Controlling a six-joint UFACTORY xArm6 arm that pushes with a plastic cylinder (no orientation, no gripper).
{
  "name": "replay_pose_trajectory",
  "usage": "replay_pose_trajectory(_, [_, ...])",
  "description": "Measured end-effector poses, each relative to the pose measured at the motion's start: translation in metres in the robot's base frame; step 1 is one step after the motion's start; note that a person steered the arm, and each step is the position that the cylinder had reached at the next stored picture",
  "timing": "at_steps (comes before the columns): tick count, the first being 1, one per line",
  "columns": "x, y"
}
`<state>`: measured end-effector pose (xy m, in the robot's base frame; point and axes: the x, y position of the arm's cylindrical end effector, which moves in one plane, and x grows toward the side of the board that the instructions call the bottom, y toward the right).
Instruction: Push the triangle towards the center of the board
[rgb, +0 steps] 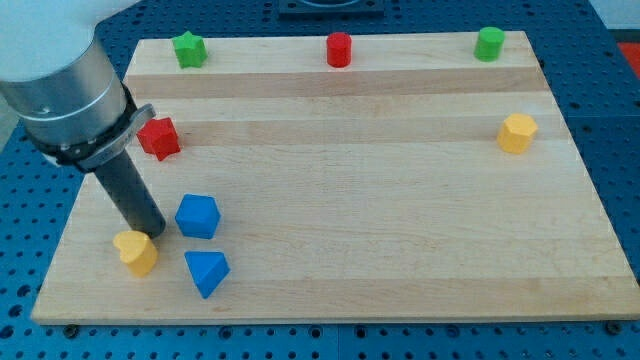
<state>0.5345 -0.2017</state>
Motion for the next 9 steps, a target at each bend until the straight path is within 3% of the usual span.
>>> replay_pose_trajectory(4, [0.006,-0.008])
replay_pose_trajectory(6, [-0.002,-0.067])
replay_pose_trajectory(8, [0.019,-0.103])
replay_pose_trajectory(9, [0.073,-0.102])
